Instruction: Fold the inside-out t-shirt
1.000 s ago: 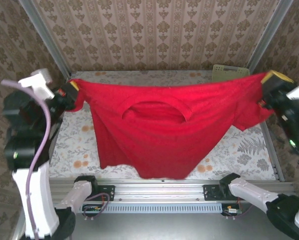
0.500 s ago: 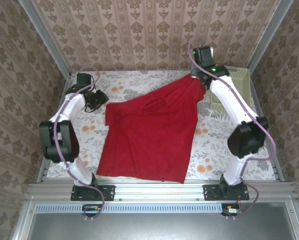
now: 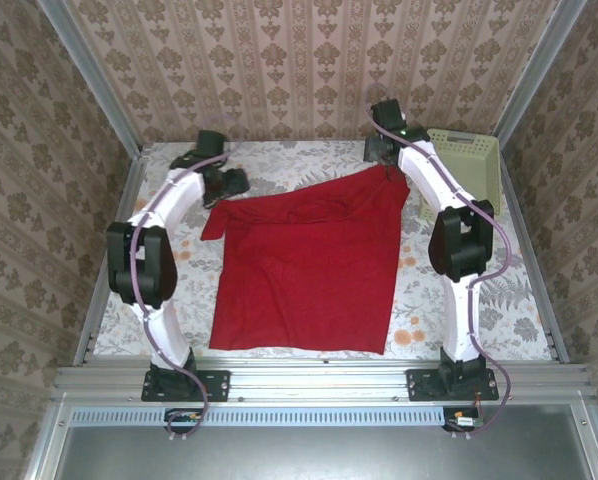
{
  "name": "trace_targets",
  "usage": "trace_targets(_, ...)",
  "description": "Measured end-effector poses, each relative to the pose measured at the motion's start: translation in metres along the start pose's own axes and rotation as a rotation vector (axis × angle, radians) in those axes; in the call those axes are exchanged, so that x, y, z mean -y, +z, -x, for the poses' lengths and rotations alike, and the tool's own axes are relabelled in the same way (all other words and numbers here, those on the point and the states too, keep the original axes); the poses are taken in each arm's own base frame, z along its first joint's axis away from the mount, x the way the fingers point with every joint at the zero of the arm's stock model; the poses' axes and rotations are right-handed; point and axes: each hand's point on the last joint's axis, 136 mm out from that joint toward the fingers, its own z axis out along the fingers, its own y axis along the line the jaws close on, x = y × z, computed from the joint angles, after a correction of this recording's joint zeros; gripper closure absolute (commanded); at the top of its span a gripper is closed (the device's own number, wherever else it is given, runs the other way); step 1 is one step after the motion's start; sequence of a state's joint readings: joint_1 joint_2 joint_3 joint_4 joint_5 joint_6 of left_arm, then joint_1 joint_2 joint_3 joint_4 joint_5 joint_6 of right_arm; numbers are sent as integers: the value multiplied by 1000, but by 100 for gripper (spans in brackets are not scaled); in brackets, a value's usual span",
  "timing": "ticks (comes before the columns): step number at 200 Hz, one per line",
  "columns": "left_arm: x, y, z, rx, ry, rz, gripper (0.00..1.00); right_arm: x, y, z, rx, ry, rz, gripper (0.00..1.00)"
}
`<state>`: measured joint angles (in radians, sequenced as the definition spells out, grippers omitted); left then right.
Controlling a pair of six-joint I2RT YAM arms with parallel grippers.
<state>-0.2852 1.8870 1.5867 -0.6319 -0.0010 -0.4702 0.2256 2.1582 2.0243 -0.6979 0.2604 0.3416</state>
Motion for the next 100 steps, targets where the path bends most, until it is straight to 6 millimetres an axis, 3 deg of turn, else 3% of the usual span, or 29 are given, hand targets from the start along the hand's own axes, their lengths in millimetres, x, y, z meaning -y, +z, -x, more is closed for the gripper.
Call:
trace_targets(16,38,1,-22,-27,88,-36,26,-4,-4,-26,-53,22,41,30)
trace_targets(38,66,7,-48,-70,158,-58,26,-8,-4,-64,-126,65,77,29)
trace_targets(75,82,43,-82,-153,234,-19,28,-11,7,-127,-251,114,91,27)
trace_targets(100,80,70,-98,-206,268,28,35,-12,7,-158,-309,130,90,26)
